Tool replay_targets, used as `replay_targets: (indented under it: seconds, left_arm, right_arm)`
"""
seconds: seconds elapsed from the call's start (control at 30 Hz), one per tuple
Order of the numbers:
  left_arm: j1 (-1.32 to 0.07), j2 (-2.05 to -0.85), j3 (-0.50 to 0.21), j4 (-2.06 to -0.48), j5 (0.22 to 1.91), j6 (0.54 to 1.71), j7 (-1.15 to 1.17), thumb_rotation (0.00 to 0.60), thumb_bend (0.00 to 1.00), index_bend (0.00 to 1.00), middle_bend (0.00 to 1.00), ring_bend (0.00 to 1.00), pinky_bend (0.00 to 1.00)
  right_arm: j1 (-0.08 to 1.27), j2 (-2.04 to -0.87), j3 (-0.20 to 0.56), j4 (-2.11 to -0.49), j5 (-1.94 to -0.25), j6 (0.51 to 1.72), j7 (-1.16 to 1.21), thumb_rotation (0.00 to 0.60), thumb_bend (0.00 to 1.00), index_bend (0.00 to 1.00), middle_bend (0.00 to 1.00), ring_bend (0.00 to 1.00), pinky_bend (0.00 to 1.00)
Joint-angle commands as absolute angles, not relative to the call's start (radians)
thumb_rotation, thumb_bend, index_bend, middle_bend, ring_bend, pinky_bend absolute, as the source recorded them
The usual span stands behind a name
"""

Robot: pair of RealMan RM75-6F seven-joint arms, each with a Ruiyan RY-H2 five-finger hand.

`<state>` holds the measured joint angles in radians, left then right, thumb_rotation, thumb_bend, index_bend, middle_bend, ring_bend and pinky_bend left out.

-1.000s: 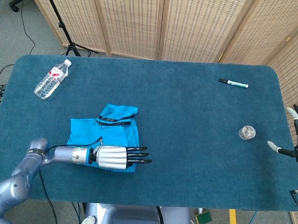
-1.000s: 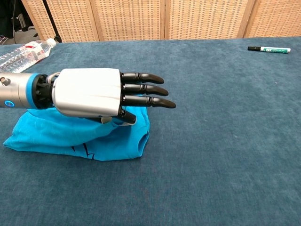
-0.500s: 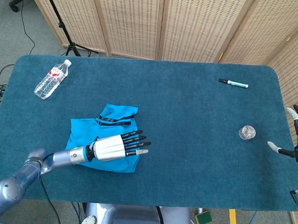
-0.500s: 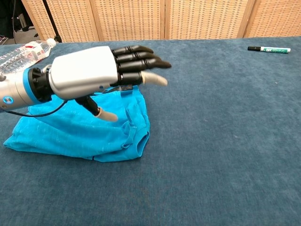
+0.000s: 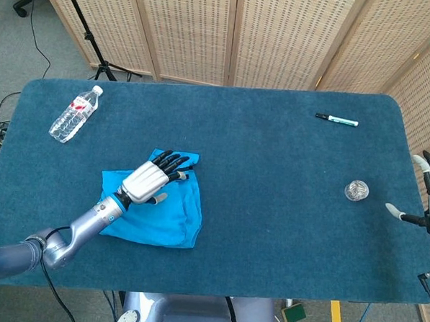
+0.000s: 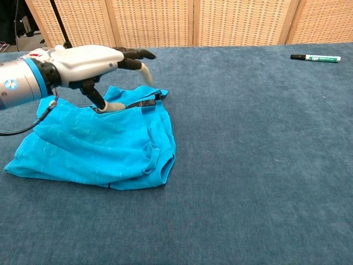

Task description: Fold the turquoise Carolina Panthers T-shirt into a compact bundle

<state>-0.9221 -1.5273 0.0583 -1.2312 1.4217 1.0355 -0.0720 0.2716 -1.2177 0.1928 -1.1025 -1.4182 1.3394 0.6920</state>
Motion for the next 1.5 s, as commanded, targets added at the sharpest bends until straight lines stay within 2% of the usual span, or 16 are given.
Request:
replay_targets:
  seconds: [0.03, 0.2, 0.67, 0.93, 1.13, 1.5]
  left_arm:
    - [-0.921, -1.463, -0.027, -1.315, 1.25, 0.912, 0.048, 0.6, 0.35, 0.34, 0.0, 0.0, 0.0]
    - [-0.918, -1.465, -0.058, -1.313, 1.142, 0.862, 0.12, 0.6, 0.35, 0.39, 0.0, 0.0, 0.0]
    - [-0.923, -1.516, -0.085, -1.279, 0.999, 0.748, 0.207, 0.6, 0.34, 0.39, 0.0, 0.0, 0.0]
    - [-0.943, -1.51, -0.096, -1.311, 0.923, 0.689, 0.243, 0.6, 0.22, 0.39, 0.0, 0.0, 0.0]
    - [-0.957, -1.533, -0.098, -1.3, 0.877, 0.694, 0.292, 0.6, 0.26, 0.39, 0.0, 0.0, 0.0]
    - [-0.995, -1.553, -0.097, -1.275, 0.768, 0.649, 0.349, 0.6, 0.26, 0.39, 0.0, 0.0, 0.0]
  right_arm:
    - [0.272, -1.218, 0.193, -1.101, -1.417, 1.337, 0.694, 0.6, 0.0, 0.0, 0.0, 0.0, 0.0]
    - [0.274, -1.219, 0.192, -1.097, -1.416, 1.331, 0.697, 0.6, 0.0, 0.0, 0.0, 0.0, 0.0]
    - [0.276, -1.221, 0.193, -1.09, -1.415, 1.326, 0.701, 0.6, 0.0, 0.0, 0.0, 0.0, 0.0]
    - [0.275, -1.219, 0.194, -1.09, -1.414, 1.327, 0.707, 0.6, 0.0, 0.0, 0.0, 0.0, 0.0]
    - [0.275, -1.219, 0.193, -1.089, -1.415, 1.326, 0.706, 0.6, 0.0, 0.0, 0.0, 0.0, 0.0]
    - [0.276, -1.22, 0.194, -1.085, -1.412, 1.322, 0.708, 0.6, 0.0, 0.0, 0.0, 0.0, 0.0]
